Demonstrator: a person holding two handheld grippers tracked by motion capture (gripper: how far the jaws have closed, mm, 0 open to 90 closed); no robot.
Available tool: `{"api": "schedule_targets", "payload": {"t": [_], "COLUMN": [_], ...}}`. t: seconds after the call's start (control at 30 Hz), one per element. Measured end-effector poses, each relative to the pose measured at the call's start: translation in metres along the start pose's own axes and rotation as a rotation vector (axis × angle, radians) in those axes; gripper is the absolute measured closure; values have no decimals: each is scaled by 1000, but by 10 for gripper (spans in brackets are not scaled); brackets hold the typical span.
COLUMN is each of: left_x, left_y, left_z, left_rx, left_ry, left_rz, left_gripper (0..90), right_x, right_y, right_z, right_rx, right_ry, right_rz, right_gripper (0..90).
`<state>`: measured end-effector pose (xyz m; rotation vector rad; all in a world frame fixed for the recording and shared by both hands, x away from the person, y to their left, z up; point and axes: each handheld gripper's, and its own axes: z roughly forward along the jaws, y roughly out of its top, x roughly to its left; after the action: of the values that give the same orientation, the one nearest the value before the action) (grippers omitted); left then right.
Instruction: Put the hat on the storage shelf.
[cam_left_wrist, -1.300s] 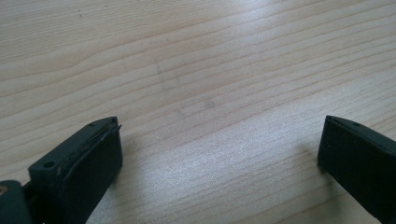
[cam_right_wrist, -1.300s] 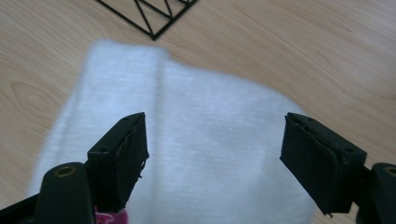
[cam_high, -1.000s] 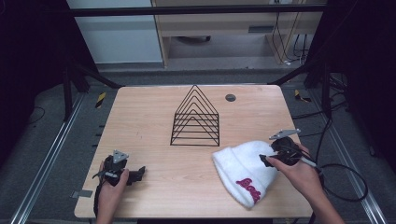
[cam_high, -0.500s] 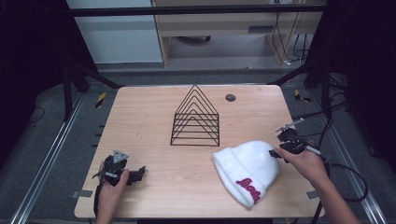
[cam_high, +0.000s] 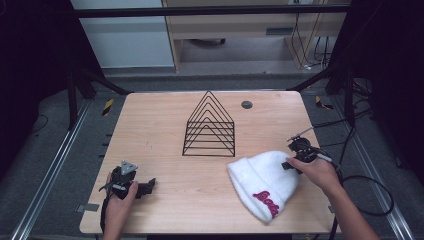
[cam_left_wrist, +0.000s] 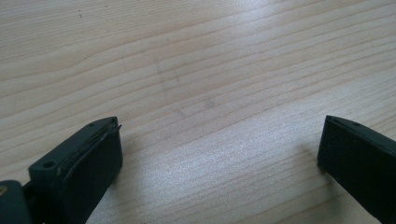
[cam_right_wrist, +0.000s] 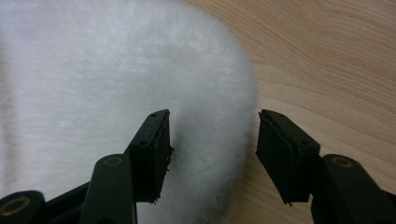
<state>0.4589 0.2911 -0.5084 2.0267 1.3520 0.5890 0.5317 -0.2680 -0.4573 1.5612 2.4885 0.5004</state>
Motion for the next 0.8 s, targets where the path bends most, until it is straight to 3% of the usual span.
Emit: {"api": "schedule_targets", "payload": {"t": [0.8], "left_x": [0], "left_y": [0], "left_z": [0], "left_rx": [0], "left_ry": [0], "left_rz": [0], "left_gripper": [0], "right_x": [2], "right_y": [2], "right_z": [13], "right_rx": [23], "right_ry": [12], "right_rz": [3], "right_gripper": [549]}}
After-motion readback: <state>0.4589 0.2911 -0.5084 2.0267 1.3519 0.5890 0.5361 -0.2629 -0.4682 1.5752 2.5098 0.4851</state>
